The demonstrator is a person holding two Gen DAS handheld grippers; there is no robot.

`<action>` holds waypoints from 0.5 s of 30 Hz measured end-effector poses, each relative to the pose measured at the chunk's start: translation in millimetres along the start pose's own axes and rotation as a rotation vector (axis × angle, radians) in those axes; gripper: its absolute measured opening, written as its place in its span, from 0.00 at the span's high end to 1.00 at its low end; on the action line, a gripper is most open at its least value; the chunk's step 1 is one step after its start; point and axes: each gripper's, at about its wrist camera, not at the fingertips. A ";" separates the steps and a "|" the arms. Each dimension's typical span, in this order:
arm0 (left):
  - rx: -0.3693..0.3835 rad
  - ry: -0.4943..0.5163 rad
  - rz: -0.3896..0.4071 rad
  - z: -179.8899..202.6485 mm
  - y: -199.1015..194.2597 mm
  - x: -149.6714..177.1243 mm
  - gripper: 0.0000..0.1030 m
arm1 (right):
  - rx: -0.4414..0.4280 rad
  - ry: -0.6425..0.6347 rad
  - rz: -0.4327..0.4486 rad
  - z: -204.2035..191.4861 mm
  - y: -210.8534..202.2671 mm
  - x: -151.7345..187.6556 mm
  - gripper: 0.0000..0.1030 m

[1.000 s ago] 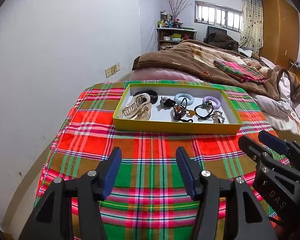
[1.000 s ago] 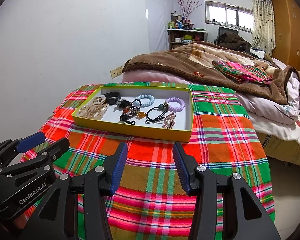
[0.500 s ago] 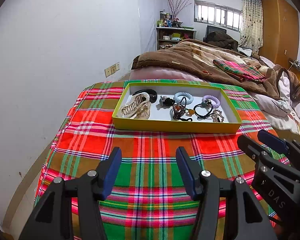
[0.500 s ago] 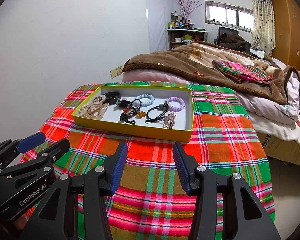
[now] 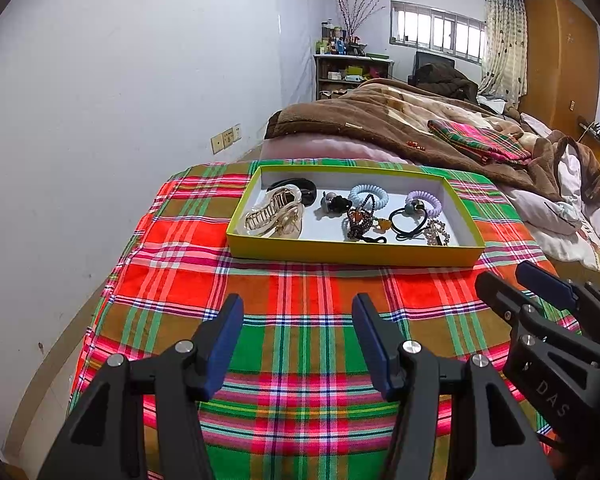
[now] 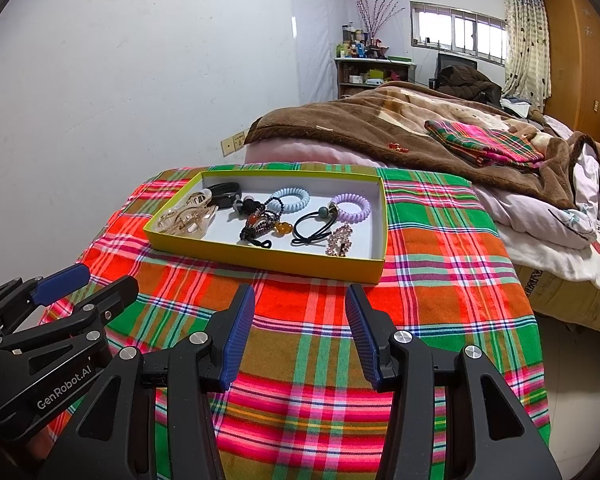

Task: Organize jewelry

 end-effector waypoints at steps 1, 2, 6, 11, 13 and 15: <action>0.000 0.000 0.000 0.1 -0.3 -0.1 0.43 | 0.000 0.000 0.000 0.0 0.3 0.2 0.54; 0.000 0.001 -0.001 -0.1 -0.1 0.0 0.43 | 0.000 0.000 0.000 0.0 0.2 0.1 0.54; 0.000 -0.001 -0.002 -0.3 -0.9 -0.2 0.43 | 0.000 0.000 0.001 0.2 0.5 0.0 0.53; 0.003 -0.001 0.000 -1.0 0.2 -0.6 0.43 | 0.000 0.001 0.000 0.2 0.6 0.0 0.53; 0.003 -0.003 0.000 -1.2 0.1 -0.4 0.43 | -0.001 0.000 0.001 0.0 0.6 -0.3 0.53; 0.001 -0.005 0.000 -1.3 0.4 0.0 0.43 | 0.000 0.001 0.001 0.0 0.9 0.1 0.53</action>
Point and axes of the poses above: each gripper's, at about its wrist camera, not at the fingertips, and y roughly the way its jaws point, z to its right, x to its underside, and after that the axes turned 7 degrees about y, right-handed
